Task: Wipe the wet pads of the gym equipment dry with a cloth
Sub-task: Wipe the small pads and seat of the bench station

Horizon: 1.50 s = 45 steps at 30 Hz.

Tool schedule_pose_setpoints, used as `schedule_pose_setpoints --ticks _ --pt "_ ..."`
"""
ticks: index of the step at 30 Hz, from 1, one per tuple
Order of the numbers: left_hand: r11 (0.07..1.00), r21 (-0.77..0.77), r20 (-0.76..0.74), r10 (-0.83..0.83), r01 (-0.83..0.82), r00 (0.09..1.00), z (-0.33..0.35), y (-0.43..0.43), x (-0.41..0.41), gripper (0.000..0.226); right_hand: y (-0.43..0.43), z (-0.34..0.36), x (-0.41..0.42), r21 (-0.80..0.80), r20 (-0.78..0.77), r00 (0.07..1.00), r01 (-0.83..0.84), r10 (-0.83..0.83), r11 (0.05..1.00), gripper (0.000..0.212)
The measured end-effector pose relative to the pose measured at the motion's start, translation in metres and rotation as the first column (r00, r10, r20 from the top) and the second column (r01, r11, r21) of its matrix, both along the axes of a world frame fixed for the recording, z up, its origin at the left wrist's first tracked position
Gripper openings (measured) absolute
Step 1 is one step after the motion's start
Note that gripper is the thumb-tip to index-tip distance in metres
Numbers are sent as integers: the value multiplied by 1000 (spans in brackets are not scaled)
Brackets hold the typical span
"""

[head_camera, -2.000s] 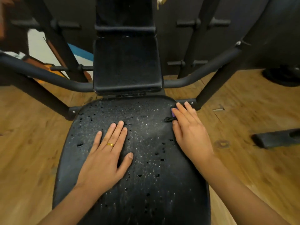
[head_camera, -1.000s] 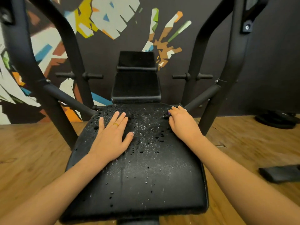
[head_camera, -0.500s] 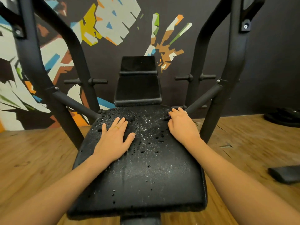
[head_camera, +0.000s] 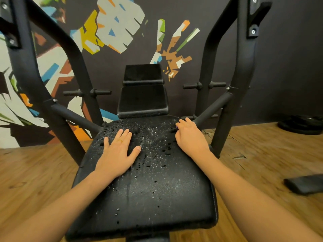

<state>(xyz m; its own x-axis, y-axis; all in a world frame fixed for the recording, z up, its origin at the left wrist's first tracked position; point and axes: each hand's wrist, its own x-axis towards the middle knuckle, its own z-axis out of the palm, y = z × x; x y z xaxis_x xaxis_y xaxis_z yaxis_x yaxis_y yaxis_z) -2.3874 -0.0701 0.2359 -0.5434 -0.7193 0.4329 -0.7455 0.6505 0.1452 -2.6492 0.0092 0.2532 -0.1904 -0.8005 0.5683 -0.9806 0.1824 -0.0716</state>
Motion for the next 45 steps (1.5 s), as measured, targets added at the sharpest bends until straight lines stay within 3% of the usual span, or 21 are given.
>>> schedule_pose_setpoints --ticks 10,23,35,45 --pt "1000 5 13 -18 18 1000 -2 -3 1 77 6 3 7 -60 49 999 -3 6 998 35" --pt "999 38 64 -15 13 998 -2 -7 -1 75 -22 28 -3 126 13 1000 -9 7 992 25" --pt "1000 27 90 1 -4 996 -3 -8 -1 74 -4 3 -3 19 -61 998 1 0 1000 25" --pt "1000 28 86 -2 0 996 -3 -7 -1 73 -25 20 -2 53 -58 998 19 -16 998 24"
